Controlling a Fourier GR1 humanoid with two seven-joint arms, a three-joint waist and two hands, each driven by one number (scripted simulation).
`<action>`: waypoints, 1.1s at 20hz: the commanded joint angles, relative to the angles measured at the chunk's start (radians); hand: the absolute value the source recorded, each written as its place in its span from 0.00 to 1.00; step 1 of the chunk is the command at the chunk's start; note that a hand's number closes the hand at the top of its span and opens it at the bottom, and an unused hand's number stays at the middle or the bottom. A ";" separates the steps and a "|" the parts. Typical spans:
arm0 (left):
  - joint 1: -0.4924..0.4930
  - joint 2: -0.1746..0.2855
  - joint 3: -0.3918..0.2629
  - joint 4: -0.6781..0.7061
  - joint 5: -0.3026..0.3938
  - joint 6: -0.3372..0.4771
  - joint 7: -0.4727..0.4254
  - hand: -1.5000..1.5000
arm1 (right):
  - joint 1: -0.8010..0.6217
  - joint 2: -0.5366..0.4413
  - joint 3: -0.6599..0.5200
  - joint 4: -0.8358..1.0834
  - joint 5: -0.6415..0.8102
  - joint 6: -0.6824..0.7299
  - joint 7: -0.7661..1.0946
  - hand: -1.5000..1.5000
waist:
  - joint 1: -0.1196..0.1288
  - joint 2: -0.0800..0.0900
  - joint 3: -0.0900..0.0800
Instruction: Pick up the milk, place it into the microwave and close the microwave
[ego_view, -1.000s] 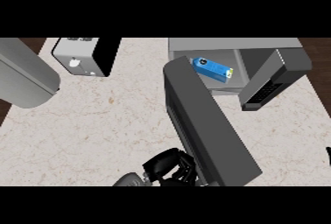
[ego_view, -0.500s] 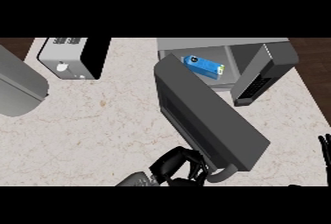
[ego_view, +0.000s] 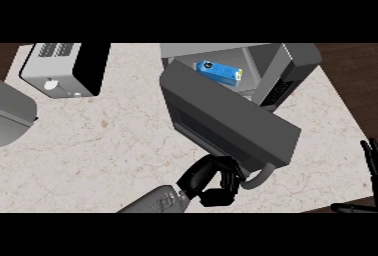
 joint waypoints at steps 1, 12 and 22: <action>-0.086 -0.036 -0.017 -0.045 0.060 0.043 -0.006 1.00 | -0.015 -0.011 0.024 -0.039 -0.007 0.067 -0.014 0.00 | -0.040 0.002 -0.003; -0.299 -0.036 0.057 0.030 0.150 0.141 -0.023 1.00 | -0.071 -0.060 0.033 -0.094 -0.051 0.085 0.049 0.00 | -0.138 0.029 0.003; -0.432 -0.036 0.086 0.112 0.230 0.182 -0.005 1.00 | -0.152 -0.095 0.061 -0.146 -0.096 0.138 0.108 0.00 | -0.189 0.052 0.006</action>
